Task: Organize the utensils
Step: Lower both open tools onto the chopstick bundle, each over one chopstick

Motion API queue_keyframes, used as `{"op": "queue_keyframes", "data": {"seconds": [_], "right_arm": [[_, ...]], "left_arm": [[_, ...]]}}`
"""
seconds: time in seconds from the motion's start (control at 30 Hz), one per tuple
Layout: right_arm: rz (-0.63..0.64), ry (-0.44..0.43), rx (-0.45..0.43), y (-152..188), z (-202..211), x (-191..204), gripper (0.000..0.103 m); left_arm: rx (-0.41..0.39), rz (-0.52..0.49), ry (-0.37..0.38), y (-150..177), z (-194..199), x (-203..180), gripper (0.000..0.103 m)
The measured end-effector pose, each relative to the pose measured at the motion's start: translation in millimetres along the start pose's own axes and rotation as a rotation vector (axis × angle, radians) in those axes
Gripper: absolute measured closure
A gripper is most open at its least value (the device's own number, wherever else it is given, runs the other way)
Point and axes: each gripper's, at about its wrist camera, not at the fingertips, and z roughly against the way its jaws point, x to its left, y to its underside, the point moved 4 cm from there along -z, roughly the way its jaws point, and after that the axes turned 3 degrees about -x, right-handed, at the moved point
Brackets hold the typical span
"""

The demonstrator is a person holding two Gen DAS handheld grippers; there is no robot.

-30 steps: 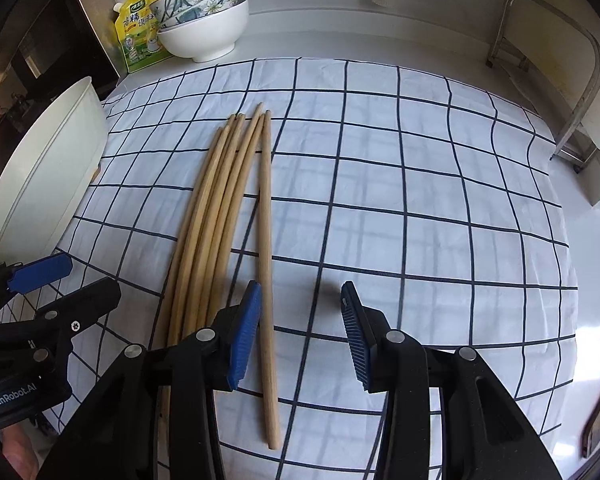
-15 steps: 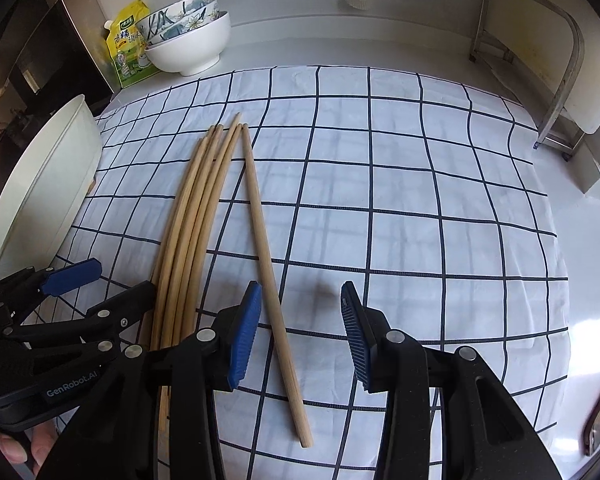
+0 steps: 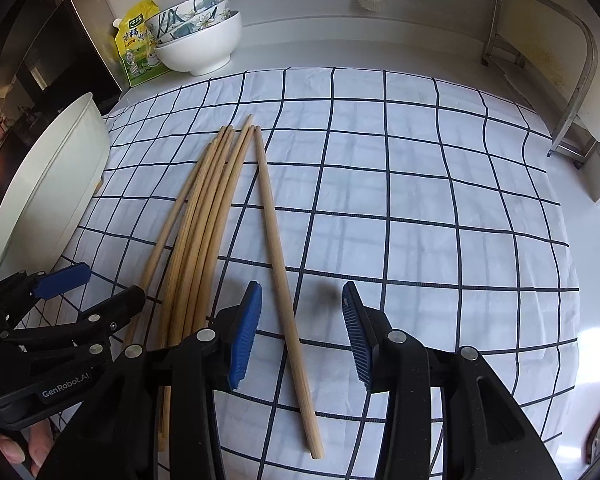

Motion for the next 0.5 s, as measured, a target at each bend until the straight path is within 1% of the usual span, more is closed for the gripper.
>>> {"op": "queue_keyframes", "data": {"seconds": [0.03,0.13,0.27,0.37,0.43,0.47,0.5], "right_arm": [[0.001,0.003,-0.001,-1,-1,0,0.063],[0.009,0.024,-0.003,-4,-6,0,0.063],[0.036,0.044,-0.015,-9,-10,4,0.063],[0.071,0.067,-0.022,-11,-14,9,0.063],[0.097,0.088,-0.032,-12,-16,13,0.063],[0.105,0.092,-0.038,-12,-17,15,0.063],[0.113,0.092,-0.043,-12,-18,17,0.064]], "left_arm": [[0.007,0.008,-0.008,-1,-2,0,0.021],[0.004,0.033,-0.006,-7,-7,1,0.021],[-0.01,0.02,-0.021,-14,-12,-4,0.022],[-0.015,0.004,-0.02,-15,-13,-9,0.033],[-0.017,0.011,0.0,-12,-10,-12,0.043],[-0.019,0.009,-0.001,-12,-9,-12,0.046],[-0.022,0.007,0.002,-12,-8,-13,0.053]]}}
